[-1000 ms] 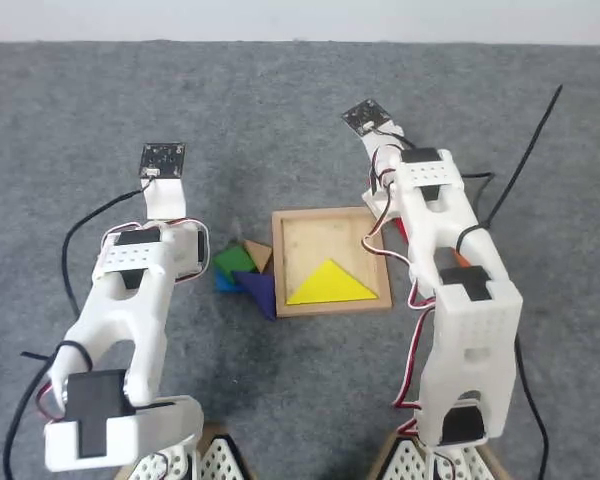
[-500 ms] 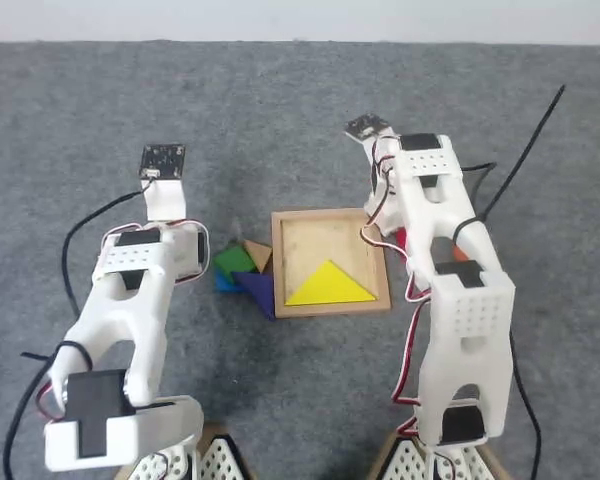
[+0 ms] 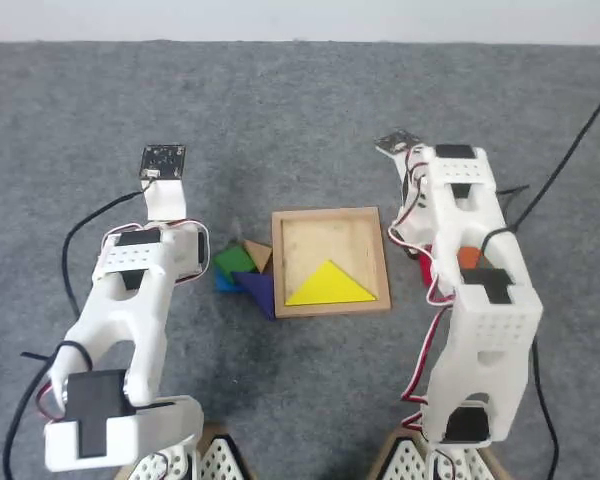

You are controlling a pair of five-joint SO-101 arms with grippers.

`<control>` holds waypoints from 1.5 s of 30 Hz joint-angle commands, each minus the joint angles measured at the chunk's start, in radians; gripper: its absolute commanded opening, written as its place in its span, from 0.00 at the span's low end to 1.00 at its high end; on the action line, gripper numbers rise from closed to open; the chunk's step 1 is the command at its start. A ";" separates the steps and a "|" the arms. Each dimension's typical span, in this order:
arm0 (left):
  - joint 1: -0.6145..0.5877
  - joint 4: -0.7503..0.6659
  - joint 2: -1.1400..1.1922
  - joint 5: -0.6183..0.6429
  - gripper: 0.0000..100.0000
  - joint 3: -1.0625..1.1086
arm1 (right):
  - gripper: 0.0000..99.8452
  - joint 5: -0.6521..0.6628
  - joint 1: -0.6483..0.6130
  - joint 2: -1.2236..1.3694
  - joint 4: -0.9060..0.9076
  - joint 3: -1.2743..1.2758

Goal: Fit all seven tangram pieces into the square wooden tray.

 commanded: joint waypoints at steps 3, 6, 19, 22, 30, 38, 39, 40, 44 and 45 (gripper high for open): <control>0.002 -0.018 -0.006 -0.008 0.03 -0.015 | 0.30 -0.061 -0.067 -0.148 -0.064 0.158; 0.002 -0.018 -0.006 -0.008 0.03 -0.013 | 0.30 -0.114 -0.102 -0.217 -0.065 0.167; 0.002 -0.017 -0.012 -0.008 0.03 -0.008 | 0.30 -0.146 -0.113 -0.418 0.073 0.187; 0.002 -0.017 -0.012 -0.008 0.03 -0.008 | 0.30 -0.155 -0.099 -0.384 -0.005 0.255; 0.000 -0.017 -0.012 -0.008 0.03 -0.008 | 0.34 -0.189 -0.067 -0.268 -0.145 0.301; 0.000 -0.017 -0.012 -0.008 0.03 -0.010 | 0.33 -0.187 -0.062 -0.200 -0.148 0.288; 0.000 -0.017 -0.012 -0.008 0.03 -0.010 | 0.31 -0.187 -0.062 -0.199 -0.148 0.287; 0.000 -0.017 -0.012 -0.008 0.03 -0.010 | 0.28 -0.187 -0.064 -0.199 -0.148 0.287; 0.000 -0.017 -0.012 -0.008 0.03 -0.010 | 0.14 -0.195 -0.061 -0.199 -0.148 0.287; 0.000 -0.017 -0.012 -0.008 0.03 -0.010 | 0.12 -0.195 -0.061 -0.199 -0.148 0.287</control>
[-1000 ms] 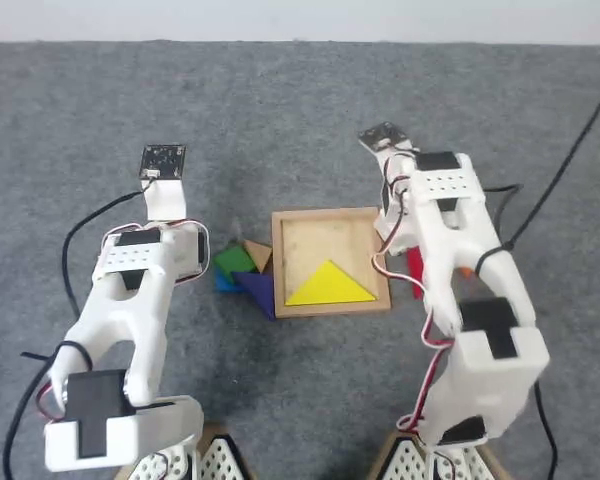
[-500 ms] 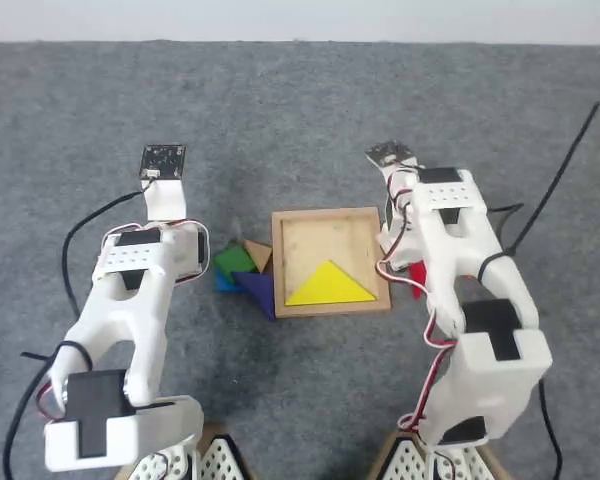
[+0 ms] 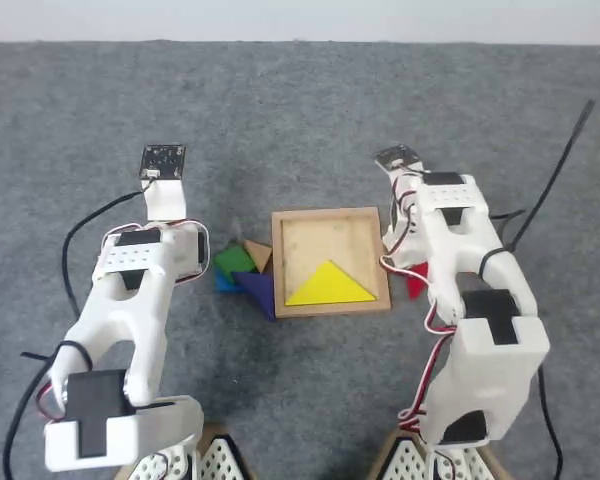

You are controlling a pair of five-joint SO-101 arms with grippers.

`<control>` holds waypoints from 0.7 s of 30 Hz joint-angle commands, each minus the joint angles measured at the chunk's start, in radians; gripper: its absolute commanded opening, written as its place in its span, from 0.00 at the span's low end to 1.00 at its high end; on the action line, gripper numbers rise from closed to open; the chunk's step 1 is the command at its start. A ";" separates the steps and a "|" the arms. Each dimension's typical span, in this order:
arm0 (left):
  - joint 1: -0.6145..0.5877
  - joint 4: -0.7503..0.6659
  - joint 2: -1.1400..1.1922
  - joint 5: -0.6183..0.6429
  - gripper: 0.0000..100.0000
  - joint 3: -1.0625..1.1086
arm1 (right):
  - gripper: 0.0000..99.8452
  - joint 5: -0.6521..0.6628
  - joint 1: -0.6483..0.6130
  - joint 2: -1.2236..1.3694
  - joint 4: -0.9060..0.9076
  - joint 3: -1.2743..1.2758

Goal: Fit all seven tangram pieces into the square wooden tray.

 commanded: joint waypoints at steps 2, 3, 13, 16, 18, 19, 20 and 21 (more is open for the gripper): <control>0.000 -0.017 -0.012 -0.008 0.03 -0.010 | 0.09 -0.014 0.005 -0.002 -0.001 -0.015; 0.000 -0.017 -0.012 -0.008 0.03 -0.010 | 0.08 -0.014 0.005 -0.004 -0.001 -0.015; 0.000 -0.017 -0.006 -0.008 0.03 -0.013 | 0.08 -0.069 0.001 -0.154 0.015 -0.012; 0.000 -0.017 -0.005 -0.008 0.03 -0.013 | 0.08 -0.069 -0.016 -0.249 0.064 -0.017; 0.000 -0.017 -0.005 -0.008 0.03 -0.013 | 0.08 -0.069 -0.030 -0.308 0.084 -0.017; 0.000 -0.017 -0.005 -0.008 0.03 -0.013 | 0.08 -0.069 -0.038 -0.337 0.096 -0.017; 0.000 -0.017 -0.005 -0.008 0.03 -0.013 | 0.08 -0.069 -0.047 -0.363 0.107 -0.017; 0.000 -0.017 -0.005 -0.008 0.03 -0.013 | 0.08 -0.069 -0.056 -0.384 0.116 -0.017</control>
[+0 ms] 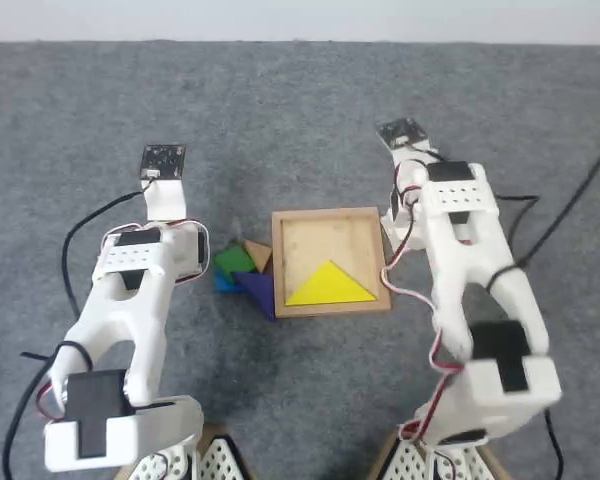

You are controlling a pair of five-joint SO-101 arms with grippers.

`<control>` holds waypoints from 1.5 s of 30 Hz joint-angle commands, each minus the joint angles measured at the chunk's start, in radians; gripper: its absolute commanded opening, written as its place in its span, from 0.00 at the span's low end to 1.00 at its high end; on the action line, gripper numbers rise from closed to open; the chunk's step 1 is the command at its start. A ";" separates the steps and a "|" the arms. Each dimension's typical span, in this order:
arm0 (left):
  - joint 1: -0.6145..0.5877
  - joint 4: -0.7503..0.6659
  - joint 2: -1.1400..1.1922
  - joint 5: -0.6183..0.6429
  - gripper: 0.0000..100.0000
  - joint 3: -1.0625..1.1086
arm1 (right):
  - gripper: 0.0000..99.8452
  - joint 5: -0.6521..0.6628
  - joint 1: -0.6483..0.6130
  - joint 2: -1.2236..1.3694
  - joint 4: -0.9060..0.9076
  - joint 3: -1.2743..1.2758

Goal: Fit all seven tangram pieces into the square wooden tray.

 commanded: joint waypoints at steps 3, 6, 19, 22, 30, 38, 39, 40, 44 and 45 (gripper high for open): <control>0.000 -0.017 -0.005 -0.008 0.03 -0.012 | 0.08 -0.011 -0.064 -0.159 0.047 -0.017; 0.000 -0.017 -0.005 -0.008 0.03 -0.010 | 0.08 -0.006 -0.068 -0.165 0.054 -0.018; 0.000 -0.017 -0.005 -0.008 0.03 -0.012 | 0.32 0.272 0.101 0.131 -0.102 -0.118; 0.000 -0.017 -0.005 -0.008 0.03 -0.010 | 0.32 0.275 0.116 0.243 -0.101 -0.201; 0.000 -0.017 -0.005 -0.008 0.03 -0.013 | 0.32 0.288 0.127 0.467 0.019 -0.370; 0.000 -0.018 -0.005 -0.008 0.03 -0.015 | 0.32 0.239 0.022 0.490 0.076 -0.356; 0.000 -0.018 -0.005 -0.008 0.03 -0.015 | 0.32 0.227 0.007 0.489 0.079 -0.351; 0.000 -0.018 -0.005 -0.008 0.03 -0.015 | 0.32 0.216 -0.007 0.489 0.081 -0.350; 0.000 -0.018 -0.005 -0.008 0.03 -0.013 | 0.32 0.161 -0.019 0.489 0.084 -0.347; 0.000 -0.018 -0.005 -0.008 0.03 -0.015 | 0.32 0.147 -0.021 0.489 0.085 -0.347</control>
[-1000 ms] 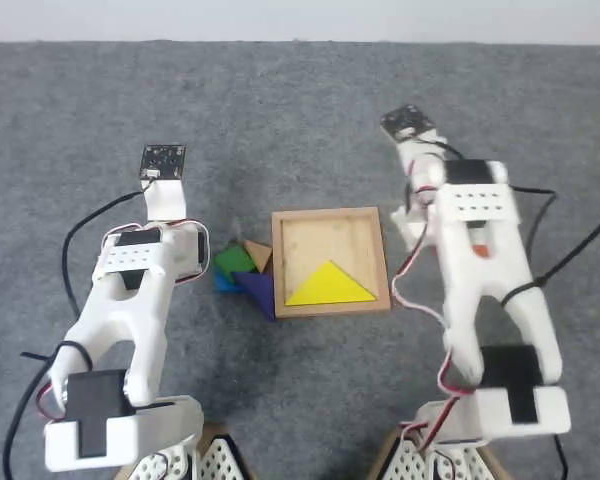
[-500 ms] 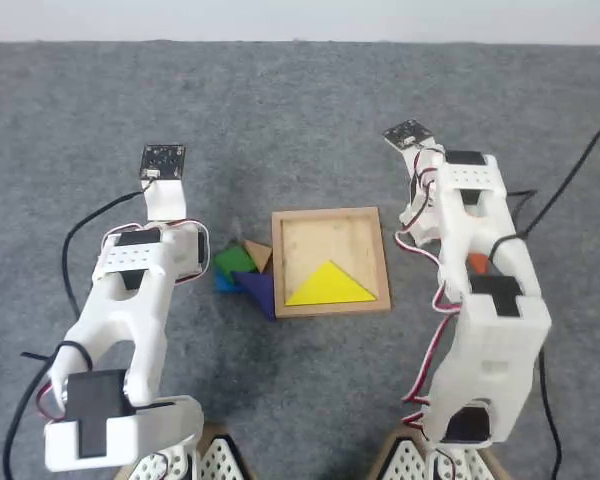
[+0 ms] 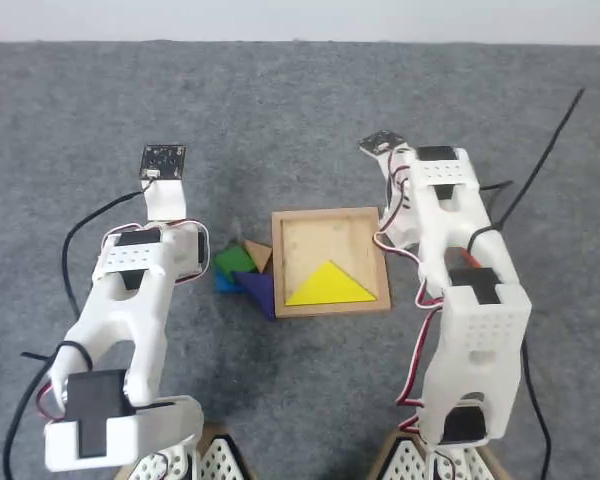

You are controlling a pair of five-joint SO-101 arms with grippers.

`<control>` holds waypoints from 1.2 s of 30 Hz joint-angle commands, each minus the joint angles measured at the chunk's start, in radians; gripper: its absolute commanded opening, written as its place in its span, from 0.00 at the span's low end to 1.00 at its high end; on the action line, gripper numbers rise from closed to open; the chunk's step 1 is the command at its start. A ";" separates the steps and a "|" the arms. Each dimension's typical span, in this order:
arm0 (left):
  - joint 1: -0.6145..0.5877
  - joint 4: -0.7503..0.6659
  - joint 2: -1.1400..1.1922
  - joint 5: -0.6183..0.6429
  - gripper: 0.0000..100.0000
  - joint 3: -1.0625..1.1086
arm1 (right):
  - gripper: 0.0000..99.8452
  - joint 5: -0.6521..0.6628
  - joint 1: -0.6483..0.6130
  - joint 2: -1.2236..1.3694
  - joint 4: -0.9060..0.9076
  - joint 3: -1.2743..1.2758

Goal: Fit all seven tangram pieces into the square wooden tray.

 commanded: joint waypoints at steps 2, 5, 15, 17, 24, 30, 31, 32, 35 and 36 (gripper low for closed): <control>0.000 -0.018 -0.006 -0.008 0.03 -0.015 | 0.32 -0.072 -0.039 -0.004 0.019 0.009; 0.000 -0.018 -0.008 -0.008 0.03 -0.015 | 0.32 -0.115 -0.041 -0.015 0.019 0.009; 0.000 -0.020 -0.006 -0.008 0.03 -0.015 | 0.32 -0.163 -0.033 -0.438 -0.148 0.428; 0.000 -0.020 -0.006 -0.008 0.03 -0.015 | 0.32 -0.161 -0.035 -0.499 -0.193 0.500; 0.000 -0.017 -0.006 -0.008 0.03 -0.008 | 0.30 -0.160 -0.022 -0.450 -0.268 0.523; 0.000 -0.017 -0.006 -0.008 0.03 -0.008 | 0.18 -0.160 0.002 -0.360 -0.298 0.448; 0.000 -0.017 -0.006 -0.008 0.03 -0.008 | 0.17 -0.160 0.010 -0.344 -0.297 0.433; 0.000 -0.017 -0.006 -0.008 0.03 -0.008 | 0.17 -0.163 0.016 -0.329 -0.295 0.420; 0.000 -0.017 -0.006 -0.008 0.03 -0.008 | 0.13 -0.163 0.024 -0.303 -0.294 0.407; 0.000 -0.017 -0.006 -0.008 0.03 -0.008 | 0.11 -0.166 0.024 -0.302 -0.288 0.405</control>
